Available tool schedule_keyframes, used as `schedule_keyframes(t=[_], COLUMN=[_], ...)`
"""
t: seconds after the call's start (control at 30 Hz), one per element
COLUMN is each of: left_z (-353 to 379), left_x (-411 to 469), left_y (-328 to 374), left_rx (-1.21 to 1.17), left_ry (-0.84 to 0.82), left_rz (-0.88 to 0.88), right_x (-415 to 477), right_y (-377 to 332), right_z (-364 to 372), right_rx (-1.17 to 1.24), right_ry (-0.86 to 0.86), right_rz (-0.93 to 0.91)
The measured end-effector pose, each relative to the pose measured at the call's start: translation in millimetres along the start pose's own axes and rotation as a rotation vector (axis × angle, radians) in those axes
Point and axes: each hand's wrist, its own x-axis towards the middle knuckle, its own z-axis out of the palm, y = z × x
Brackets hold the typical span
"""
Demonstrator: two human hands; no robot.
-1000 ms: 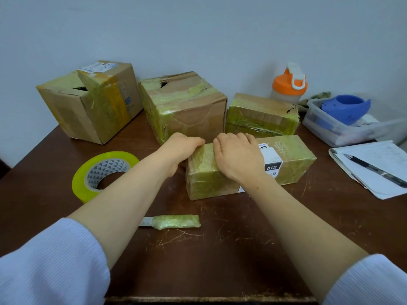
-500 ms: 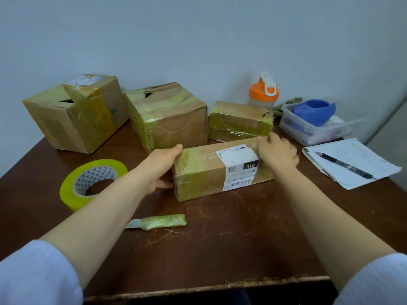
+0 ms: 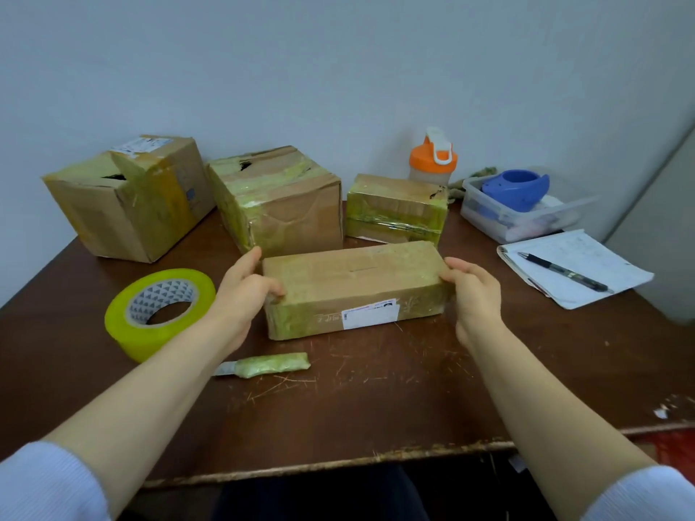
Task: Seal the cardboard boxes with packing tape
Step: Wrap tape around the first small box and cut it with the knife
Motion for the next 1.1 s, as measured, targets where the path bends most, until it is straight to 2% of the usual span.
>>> schedule_keyframes(t=[0.2, 0.4, 0.5, 0.8, 1.0, 1.1], left_z=[-5, -9, -9, -2, -14, -14], left_x=[-1, -8, -6, -14, -19, -22], left_y=[-2, 8, 10, 2, 4, 4], left_rx=[0.015, -0.012, 0.017, -0.023, 0.035, 0.088], left_ry=[0.012, 0.038, 0.088, 0.239, 0.095, -0.001], left_rz=[-0.089, 0.1, 0.107, 0.183, 0.172, 0.185], right_x=[-4, -10, -12, -15, -11, -7], right_y=[0, -5, -7, 3, 5, 4], right_z=[-4, -13, -15, -11, -18, -22], right_rx=[-0.015, -0.001, 0.024, 0.04, 0.085, 0.088], right_ry=[-0.076, -0.133, -0.174, -0.177, -0.162, -0.114], right_rz=[0.076, -0.072, -0.147, -0.115, -0.087, -0.152])
